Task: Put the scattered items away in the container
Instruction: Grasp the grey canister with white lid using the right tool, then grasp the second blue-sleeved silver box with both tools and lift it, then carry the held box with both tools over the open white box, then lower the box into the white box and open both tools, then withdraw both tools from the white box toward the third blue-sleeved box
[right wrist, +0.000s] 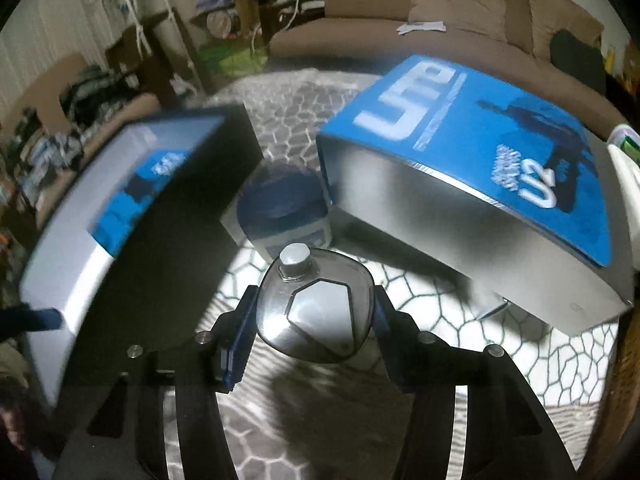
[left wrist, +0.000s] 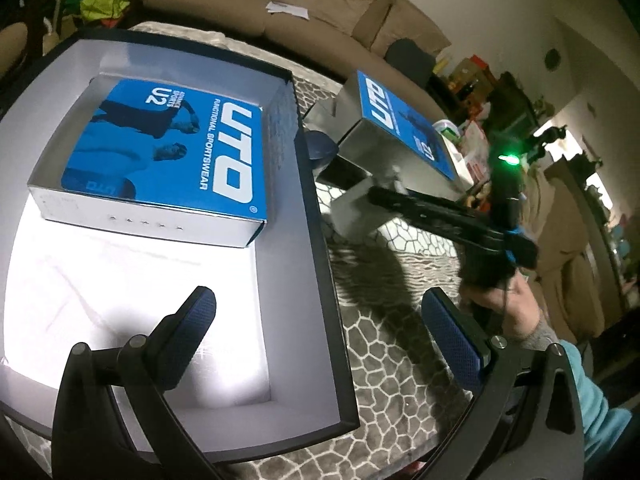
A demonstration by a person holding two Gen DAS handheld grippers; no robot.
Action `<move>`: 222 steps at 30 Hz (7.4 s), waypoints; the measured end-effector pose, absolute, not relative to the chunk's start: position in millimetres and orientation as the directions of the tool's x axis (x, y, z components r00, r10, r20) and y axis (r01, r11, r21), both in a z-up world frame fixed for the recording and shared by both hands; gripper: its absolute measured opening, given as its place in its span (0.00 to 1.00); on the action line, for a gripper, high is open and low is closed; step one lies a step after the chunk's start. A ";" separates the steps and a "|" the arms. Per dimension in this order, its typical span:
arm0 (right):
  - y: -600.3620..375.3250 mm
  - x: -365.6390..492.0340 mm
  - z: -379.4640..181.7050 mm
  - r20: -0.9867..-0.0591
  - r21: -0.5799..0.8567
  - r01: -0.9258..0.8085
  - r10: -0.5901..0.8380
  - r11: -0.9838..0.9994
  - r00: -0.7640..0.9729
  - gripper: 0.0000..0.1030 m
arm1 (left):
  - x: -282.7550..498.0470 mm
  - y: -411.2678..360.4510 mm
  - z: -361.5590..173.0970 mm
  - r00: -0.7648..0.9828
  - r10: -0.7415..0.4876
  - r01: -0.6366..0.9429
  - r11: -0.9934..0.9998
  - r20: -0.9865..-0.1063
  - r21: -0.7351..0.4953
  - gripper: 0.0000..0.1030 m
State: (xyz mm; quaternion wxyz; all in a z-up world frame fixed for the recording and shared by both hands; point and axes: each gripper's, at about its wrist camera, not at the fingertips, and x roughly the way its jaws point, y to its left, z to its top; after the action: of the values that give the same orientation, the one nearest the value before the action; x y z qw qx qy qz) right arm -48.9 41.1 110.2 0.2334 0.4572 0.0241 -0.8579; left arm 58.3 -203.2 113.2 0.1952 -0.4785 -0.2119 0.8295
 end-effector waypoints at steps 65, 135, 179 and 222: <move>313.3 -116.1 62.4 -0.404 0.887 -0.053 -0.713 -0.460 -0.572 0.77 | -216.4 -35.3 72.8 -0.276 0.589 -0.031 -0.795 -0.760 -0.605 1.00; -50.1 -71.3 124.1 -0.449 0.860 0.110 -0.841 -0.498 -0.303 0.77 | -32.7 -407.9 111.9 -0.464 0.536 0.171 -0.727 -0.706 -0.665 0.99; -103.0 -31.3 129.2 -0.651 0.694 0.293 -0.747 -0.658 -0.135 0.82 | -62.7 -387.0 102.2 -0.447 0.466 0.204 -0.778 -0.764 -0.594 0.99; -34.4 75.6 192.1 -0.771 0.189 0.410 -0.393 -0.892 -0.500 1.00 | 89.3 -259.9 149.9 -0.543 0.093 0.106 -0.978 -0.835 -0.178 1.00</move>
State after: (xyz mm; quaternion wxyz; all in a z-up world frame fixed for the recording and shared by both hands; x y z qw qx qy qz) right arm 75.6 -34.4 192.1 0.2320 0.4430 0.0093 -0.8660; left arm 89.3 -259.9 149.9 -0.0040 -0.4782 -0.1040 0.8721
